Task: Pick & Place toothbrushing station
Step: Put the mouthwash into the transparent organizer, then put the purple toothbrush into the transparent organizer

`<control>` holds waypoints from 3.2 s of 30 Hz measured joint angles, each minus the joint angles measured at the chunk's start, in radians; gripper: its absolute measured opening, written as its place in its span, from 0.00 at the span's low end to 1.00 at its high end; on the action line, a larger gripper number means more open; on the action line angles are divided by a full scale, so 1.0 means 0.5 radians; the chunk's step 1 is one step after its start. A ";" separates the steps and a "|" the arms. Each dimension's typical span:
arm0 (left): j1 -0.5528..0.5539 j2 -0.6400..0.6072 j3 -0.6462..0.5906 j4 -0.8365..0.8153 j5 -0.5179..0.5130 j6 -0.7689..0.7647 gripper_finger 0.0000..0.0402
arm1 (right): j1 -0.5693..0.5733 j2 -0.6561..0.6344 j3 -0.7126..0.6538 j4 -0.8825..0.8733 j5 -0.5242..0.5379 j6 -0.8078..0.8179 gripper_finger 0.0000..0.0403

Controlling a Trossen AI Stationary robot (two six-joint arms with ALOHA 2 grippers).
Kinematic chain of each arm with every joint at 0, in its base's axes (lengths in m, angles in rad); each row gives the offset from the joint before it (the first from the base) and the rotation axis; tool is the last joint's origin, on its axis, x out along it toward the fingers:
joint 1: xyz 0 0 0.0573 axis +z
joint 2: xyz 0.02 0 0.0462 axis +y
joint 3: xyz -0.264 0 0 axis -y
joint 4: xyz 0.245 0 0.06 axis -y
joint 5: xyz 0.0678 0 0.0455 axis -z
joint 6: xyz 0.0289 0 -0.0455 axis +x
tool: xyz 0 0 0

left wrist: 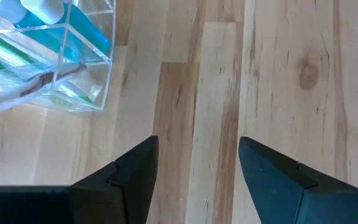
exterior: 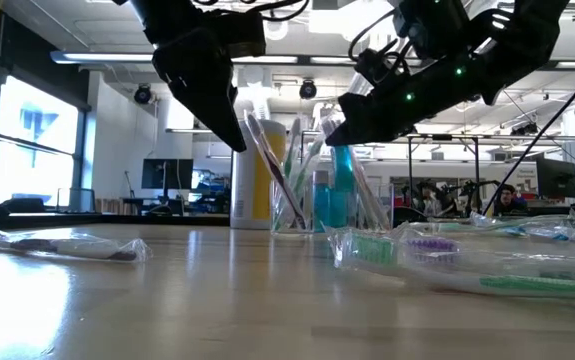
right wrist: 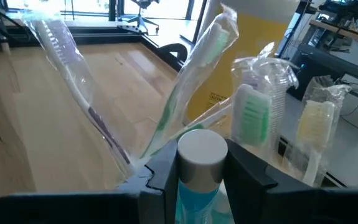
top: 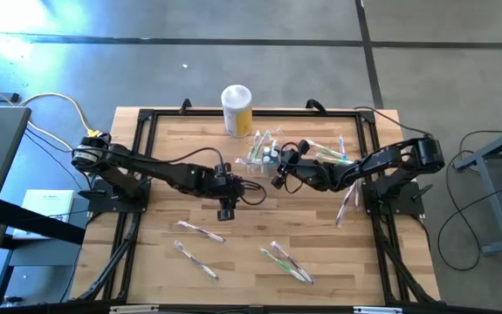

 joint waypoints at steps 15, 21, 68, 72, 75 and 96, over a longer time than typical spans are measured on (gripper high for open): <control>0.000 0.002 0.000 -0.016 0.037 -0.018 0.53 | 0.011 -0.012 0.000 -0.073 -0.164 0.175 0.48; 0.000 0.002 0.000 -0.045 0.041 -0.031 0.53 | 0.192 -0.225 0.000 -0.154 -0.165 0.135 0.51; -0.337 0.002 -0.278 0.229 0.142 -0.233 0.53 | 0.803 -0.581 0.000 -2.677 -1.669 2.850 0.34; -0.337 0.002 -0.278 0.225 0.157 -0.224 0.53 | 0.803 -0.581 0.000 -2.738 -1.730 2.928 0.32; -0.337 0.002 -0.278 0.220 0.159 -0.201 0.53 | 0.801 -0.581 0.000 -2.874 -1.767 3.013 0.30; -0.336 0.002 -0.367 0.303 0.200 -0.196 0.53 | 0.513 -0.581 0.000 -3.365 -1.232 3.210 0.27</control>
